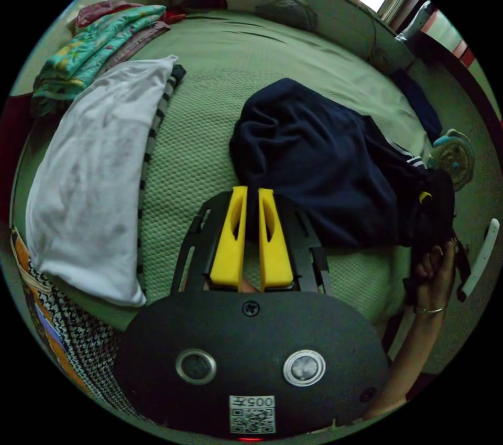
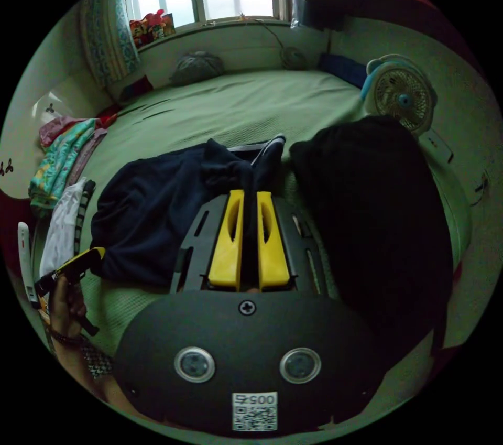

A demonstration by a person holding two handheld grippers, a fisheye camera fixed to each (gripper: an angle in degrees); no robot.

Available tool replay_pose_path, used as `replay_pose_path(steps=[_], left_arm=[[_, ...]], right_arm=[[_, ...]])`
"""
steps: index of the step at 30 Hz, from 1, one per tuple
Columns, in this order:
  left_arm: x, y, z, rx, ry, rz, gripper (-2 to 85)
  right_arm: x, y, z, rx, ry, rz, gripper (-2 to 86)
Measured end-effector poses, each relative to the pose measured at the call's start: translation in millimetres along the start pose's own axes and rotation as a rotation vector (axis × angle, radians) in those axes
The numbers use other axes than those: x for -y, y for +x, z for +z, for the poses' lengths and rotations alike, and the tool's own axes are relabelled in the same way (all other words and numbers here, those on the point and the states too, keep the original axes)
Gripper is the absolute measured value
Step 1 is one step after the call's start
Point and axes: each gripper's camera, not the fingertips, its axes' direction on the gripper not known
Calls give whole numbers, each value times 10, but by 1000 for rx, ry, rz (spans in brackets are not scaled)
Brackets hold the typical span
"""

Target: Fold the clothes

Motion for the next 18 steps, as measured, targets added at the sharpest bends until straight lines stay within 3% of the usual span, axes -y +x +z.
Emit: replay_pose_path(steps=[7,13,18], left_arm=[[-169,-254,-224,141,58,-59,49],[-369,-330,-329,65,58,-46,55],[-521,-285,-558,44,127,-44,40]], right_arm=[[-36,-365,78,86,-47,-137,36],[-86,-126,130,-29,-74,-75,18],[-197,226,281,4,-146,1,16]])
